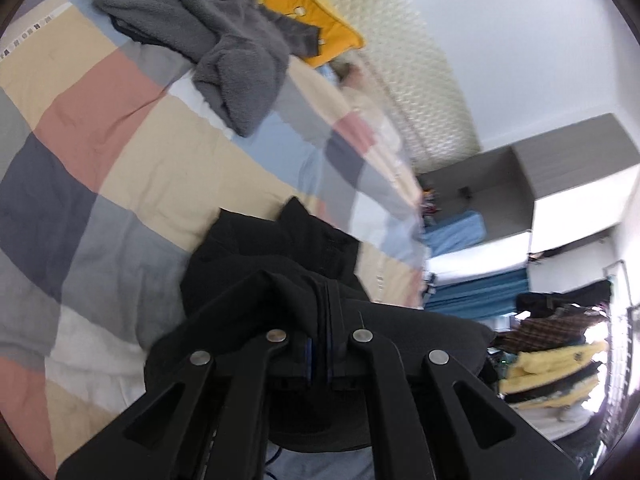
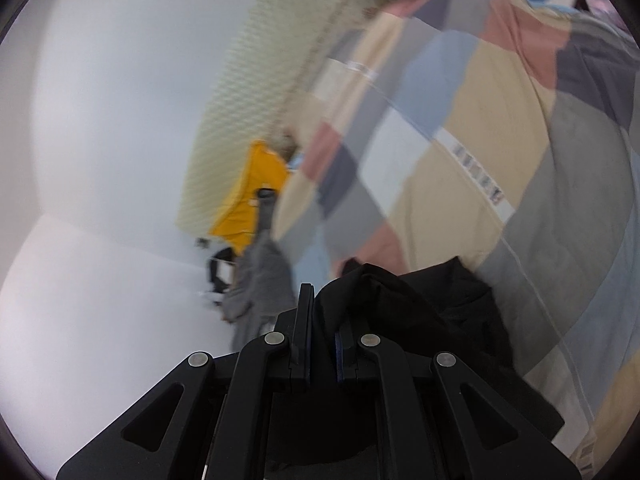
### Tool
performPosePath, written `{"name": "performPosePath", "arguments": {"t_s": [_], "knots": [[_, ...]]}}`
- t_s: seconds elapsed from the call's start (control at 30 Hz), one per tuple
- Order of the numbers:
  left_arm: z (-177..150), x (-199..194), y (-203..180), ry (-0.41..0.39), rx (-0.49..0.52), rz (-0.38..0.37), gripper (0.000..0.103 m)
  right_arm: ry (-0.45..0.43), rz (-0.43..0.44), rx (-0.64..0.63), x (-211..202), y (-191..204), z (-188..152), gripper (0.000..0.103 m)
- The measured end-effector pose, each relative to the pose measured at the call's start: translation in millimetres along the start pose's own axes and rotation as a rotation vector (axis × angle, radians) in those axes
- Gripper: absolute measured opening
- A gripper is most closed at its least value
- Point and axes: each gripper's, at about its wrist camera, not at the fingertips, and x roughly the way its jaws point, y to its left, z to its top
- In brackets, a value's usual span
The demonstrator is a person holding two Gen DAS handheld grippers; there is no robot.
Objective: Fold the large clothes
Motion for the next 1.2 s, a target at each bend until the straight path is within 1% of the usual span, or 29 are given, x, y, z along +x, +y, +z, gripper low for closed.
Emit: {"name": "performPosePath", "arguments": {"t_s": [0.1, 0.13, 0.17, 0.27, 0.3, 0.4, 0.43, 0.5, 0.53, 0.6, 0.67, 0.7, 0.77, 0.8, 0.83, 0.87, 0.9, 0.93, 0.97, 1.0, 1.03, 1.07, 1.1, 1.13, 1.2], "knots": [[10, 23, 4, 0.013, 0.001, 0.069, 0.004, 0.021, -0.050, 0.044, 27, -17, 10, 0.005], [13, 32, 4, 0.018, 0.014, 0.106, 0.004, 0.031, -0.061, 0.076, 35, -22, 12, 0.005], [14, 40, 5, 0.018, 0.037, 0.145, 0.004, 0.038, -0.077, 0.076, 44, -28, 14, 0.005], [14, 63, 10, 0.035, 0.073, 0.232, 0.004, 0.055, -0.114, 0.099, 65, -47, 12, 0.004], [14, 71, 13, 0.043, 0.081, 0.254, 0.004, 0.058, -0.118, 0.104, 70, -52, 11, 0.002], [15, 94, 28, 0.073, 0.059, 0.299, 0.004, 0.077, -0.144, 0.099, 89, -68, 7, 0.000], [16, 100, 29, 0.079, 0.066, 0.313, 0.005, 0.090, -0.152, 0.096, 95, -73, 5, 0.000], [13, 113, 30, 0.089, 0.107, 0.365, 0.005, 0.094, -0.151, 0.106, 99, -80, 1, 0.000], [11, 116, 31, 0.094, 0.111, 0.374, 0.005, 0.095, -0.153, 0.105, 99, -82, -1, 0.000], [8, 114, 33, 0.089, 0.095, 0.362, 0.005, 0.097, -0.151, 0.101, 94, -82, -2, 0.000], [8, 109, 35, 0.077, 0.069, 0.343, 0.007, 0.098, -0.112, 0.103, 86, -80, -3, 0.004], [6, 104, 39, 0.079, 0.042, 0.335, 0.007, 0.093, -0.098, 0.102, 82, -77, -3, 0.008], [3, 96, 41, 0.083, 0.018, 0.317, 0.007, 0.079, -0.095, 0.070, 71, -68, -6, 0.009], [0, 92, 42, 0.087, 0.009, 0.302, 0.008, 0.075, -0.101, 0.047, 66, -62, -8, 0.011], [-1, 91, 40, 0.091, -0.001, 0.292, 0.011, 0.072, -0.105, 0.031, 63, -57, -10, 0.020], [-2, 85, 39, 0.090, -0.010, 0.275, 0.018, 0.064, -0.101, 0.018, 58, -51, -11, 0.027], [-4, 74, 38, 0.079, -0.010, 0.241, 0.024, 0.056, -0.094, 0.016, 53, -47, -12, 0.046], [-4, 70, 34, 0.073, -0.002, 0.221, 0.042, 0.039, -0.090, 0.017, 45, -42, -13, 0.066], [-5, 59, 30, 0.061, 0.012, 0.209, 0.068, 0.021, -0.093, 0.011, 38, -36, -12, 0.069], [-5, 51, 24, 0.044, 0.026, 0.207, 0.079, 0.006, -0.094, -0.011, 31, -26, -12, 0.069], [-6, 38, 16, 0.011, 0.060, 0.197, 0.082, -0.003, -0.102, -0.045, 23, -13, -12, 0.069], [-7, 27, 7, -0.009, 0.098, 0.192, 0.082, -0.012, -0.114, -0.077, 17, -2, -12, 0.069], [-9, 18, -3, -0.030, 0.137, 0.203, 0.082, -0.028, -0.133, -0.117, 12, 11, -13, 0.069], [-11, 13, -12, -0.052, 0.171, 0.227, 0.082, -0.055, -0.161, -0.179, 4, 30, -16, 0.071], [-20, 4, -36, -0.104, 0.270, 0.291, 0.082, -0.086, -0.190, -0.285, -3, 60, -27, 0.073]]}}
